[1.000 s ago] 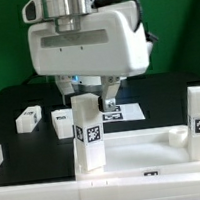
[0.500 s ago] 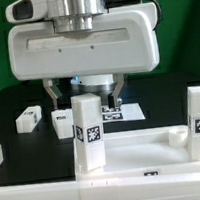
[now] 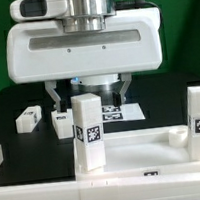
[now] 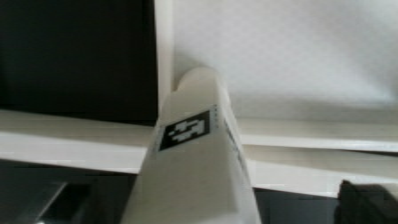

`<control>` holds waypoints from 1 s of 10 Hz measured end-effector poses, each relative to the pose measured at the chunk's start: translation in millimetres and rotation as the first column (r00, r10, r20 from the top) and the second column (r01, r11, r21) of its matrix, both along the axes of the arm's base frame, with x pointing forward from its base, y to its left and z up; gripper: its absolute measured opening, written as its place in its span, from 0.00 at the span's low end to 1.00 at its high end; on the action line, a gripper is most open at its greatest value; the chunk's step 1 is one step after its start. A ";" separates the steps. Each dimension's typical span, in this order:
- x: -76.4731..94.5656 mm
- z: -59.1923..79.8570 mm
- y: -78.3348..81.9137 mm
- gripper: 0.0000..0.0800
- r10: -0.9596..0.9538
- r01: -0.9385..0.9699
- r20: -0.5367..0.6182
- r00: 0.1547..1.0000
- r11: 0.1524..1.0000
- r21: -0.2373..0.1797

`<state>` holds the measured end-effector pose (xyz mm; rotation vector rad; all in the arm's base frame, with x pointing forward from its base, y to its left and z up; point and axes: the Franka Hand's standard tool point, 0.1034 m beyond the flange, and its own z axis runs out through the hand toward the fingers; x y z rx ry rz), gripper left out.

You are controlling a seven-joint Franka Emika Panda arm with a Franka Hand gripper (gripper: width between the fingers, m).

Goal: Assemble desk

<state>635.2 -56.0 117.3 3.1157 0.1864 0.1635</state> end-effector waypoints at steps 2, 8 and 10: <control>1.6 1.9 -2.3 0.81 0.100 -0.100 0.001 0.995 0.995 -0.016; 3.8 4.4 -5.5 0.48 0.209 -0.209 0.001 0.978 0.978 -0.029; 3.8 4.4 -5.2 0.36 0.193 -0.193 0.001 0.981 0.981 -0.026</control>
Offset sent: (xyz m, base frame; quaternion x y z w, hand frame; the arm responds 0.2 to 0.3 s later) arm 0.0085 -0.0021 0.0080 0.0105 -0.0132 -0.1774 0.9840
